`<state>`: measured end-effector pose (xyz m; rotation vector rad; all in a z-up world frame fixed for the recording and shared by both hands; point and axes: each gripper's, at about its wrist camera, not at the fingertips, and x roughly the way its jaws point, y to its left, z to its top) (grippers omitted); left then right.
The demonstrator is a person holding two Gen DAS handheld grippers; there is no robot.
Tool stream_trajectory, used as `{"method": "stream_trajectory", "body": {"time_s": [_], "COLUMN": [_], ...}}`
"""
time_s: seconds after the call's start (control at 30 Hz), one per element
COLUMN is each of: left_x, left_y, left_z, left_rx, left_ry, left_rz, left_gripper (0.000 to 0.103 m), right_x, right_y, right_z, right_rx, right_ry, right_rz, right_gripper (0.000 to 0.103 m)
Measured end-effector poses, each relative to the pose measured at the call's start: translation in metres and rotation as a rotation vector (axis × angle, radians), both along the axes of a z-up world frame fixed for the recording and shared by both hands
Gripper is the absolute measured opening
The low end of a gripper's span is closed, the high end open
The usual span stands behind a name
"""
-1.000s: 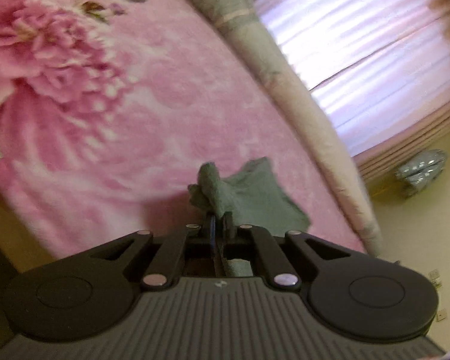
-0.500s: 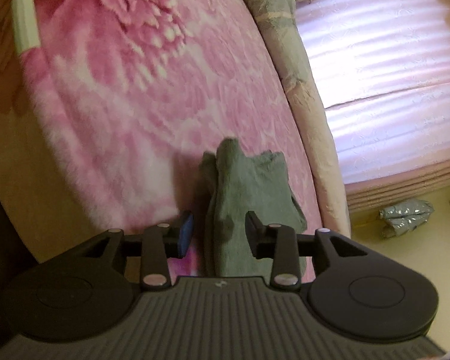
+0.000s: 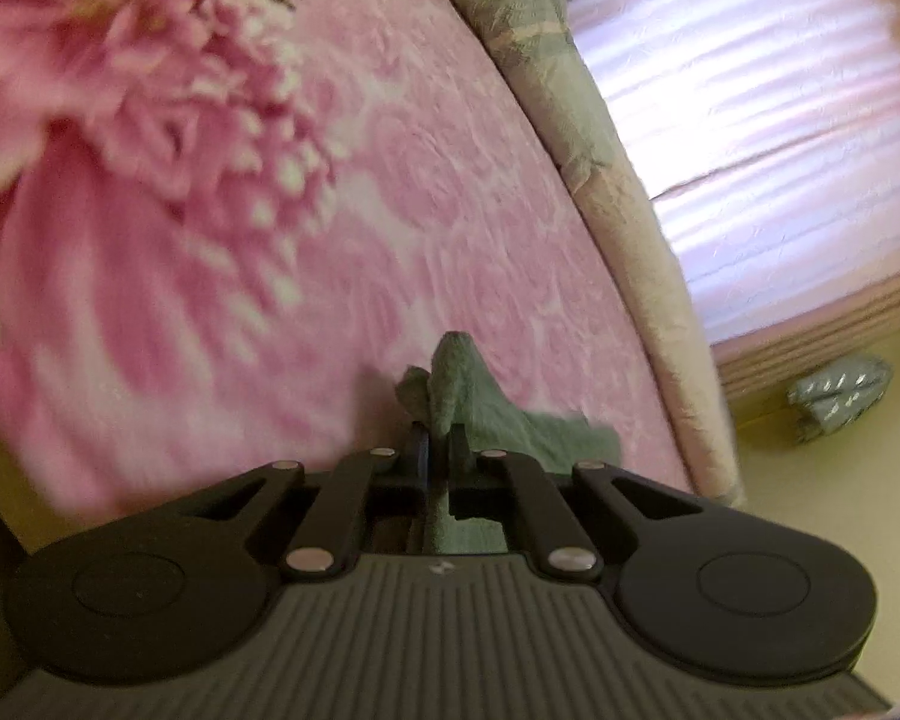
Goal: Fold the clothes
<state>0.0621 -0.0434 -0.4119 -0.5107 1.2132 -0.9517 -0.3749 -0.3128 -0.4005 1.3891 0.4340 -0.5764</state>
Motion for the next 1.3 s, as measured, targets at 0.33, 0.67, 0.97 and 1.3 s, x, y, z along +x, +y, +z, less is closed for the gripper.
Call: {"method": "stream_trajectory", "body": {"time_s": [0.33, 0.67, 0.97, 1.3], "left_x": [-0.007, -0.048, -0.045, -0.003], "left_y": [0.027, 0.046, 0.026, -0.025], "left_z": [0.011, 0.002, -0.013, -0.005], "left_rx": [0.022, -0.027, -0.047, -0.063], "left_ry": [-0.020, -0.016, -0.018, -0.082], "left_rz": [-0.013, 0.031, 0.039, -0.101], "left_gripper": [0.029, 0.037, 0.036, 0.002], "right_x": [-0.020, 0.042, 0.148, 0.159], "right_y": [-0.021, -0.132, -0.182, -0.179], "right_z": [0.035, 0.029, -0.006, -0.014], "right_rx": [-0.206, -0.308, -0.148, -0.217], "right_ry": [0.069, 0.023, -0.076, -0.132], "right_rz": [0.225, 0.685, 0.998, 0.937], "right_gripper": [0.065, 0.065, 0.065, 0.003]}}
